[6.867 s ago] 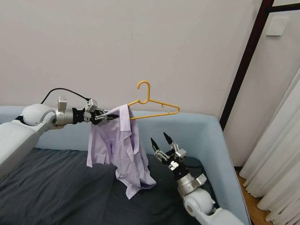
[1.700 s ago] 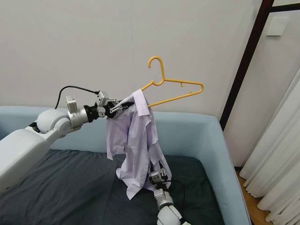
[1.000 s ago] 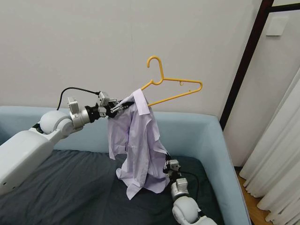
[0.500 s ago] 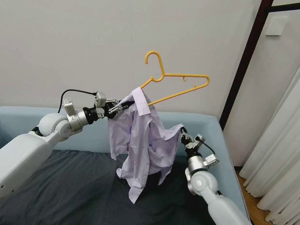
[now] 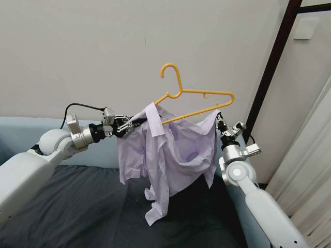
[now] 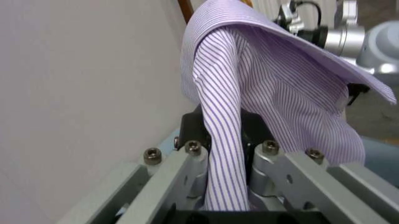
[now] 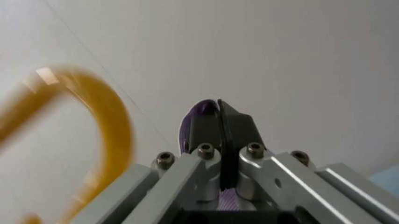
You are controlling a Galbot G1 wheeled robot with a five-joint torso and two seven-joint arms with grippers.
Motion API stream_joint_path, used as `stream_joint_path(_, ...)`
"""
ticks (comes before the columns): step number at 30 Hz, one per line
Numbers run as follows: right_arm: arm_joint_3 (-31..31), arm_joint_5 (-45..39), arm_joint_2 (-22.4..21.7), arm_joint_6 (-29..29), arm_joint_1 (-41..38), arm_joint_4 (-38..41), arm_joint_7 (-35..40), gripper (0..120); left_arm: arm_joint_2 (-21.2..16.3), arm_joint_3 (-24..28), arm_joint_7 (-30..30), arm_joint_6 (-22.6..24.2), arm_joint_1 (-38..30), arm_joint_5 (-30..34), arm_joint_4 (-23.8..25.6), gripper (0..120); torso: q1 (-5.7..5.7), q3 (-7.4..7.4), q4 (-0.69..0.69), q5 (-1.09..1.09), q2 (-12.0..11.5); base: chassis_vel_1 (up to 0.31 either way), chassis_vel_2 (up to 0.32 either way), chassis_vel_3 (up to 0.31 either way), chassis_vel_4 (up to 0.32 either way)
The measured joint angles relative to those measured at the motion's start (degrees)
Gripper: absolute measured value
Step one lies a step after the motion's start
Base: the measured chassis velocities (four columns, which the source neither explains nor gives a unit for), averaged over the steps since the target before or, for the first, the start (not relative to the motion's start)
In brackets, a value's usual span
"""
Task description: Pick up the clothes from the sofa and hang them on the clothes hanger.
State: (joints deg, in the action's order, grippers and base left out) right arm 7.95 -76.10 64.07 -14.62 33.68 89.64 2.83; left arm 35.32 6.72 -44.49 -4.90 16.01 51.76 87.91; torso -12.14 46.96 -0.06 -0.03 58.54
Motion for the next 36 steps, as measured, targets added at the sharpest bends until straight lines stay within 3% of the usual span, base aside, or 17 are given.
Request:
stream_joint_path(1, 0.6, 0.5, -0.5, 0.3, -0.8, 0.0, -0.2, 0, -0.3, -0.1, -0.1, -0.1, 0.0, -2.4, -0.5, 7, 0.0, 0.0, 0.0, -0.01, 0.0, 0.0, 0.0, 0.0, 0.0)
stream_joint_path(23, 1.1, 0.8, -4.7, 1.6, -5.6, -2.6, -3.8, 0, 0.8, 3.9, -8.0, -1.6, -6.7, -6.7, -5.8, 7, 0.0, -0.01, -0.01, 0.01, 0.0, 0.0, 0.0, 0.0, 0.0)
stream_joint_path(36, 1.5, 5.1, -8.3, 1.8, -6.6, -3.9, -9.4, 0, 1.5, 4.8, -3.7, -0.6, -8.0, -9.5, -6.9, 7, 0.0, -0.01, -0.01, 0.0, 0.0, 0.0, 0.0, 0.0, 0.0)
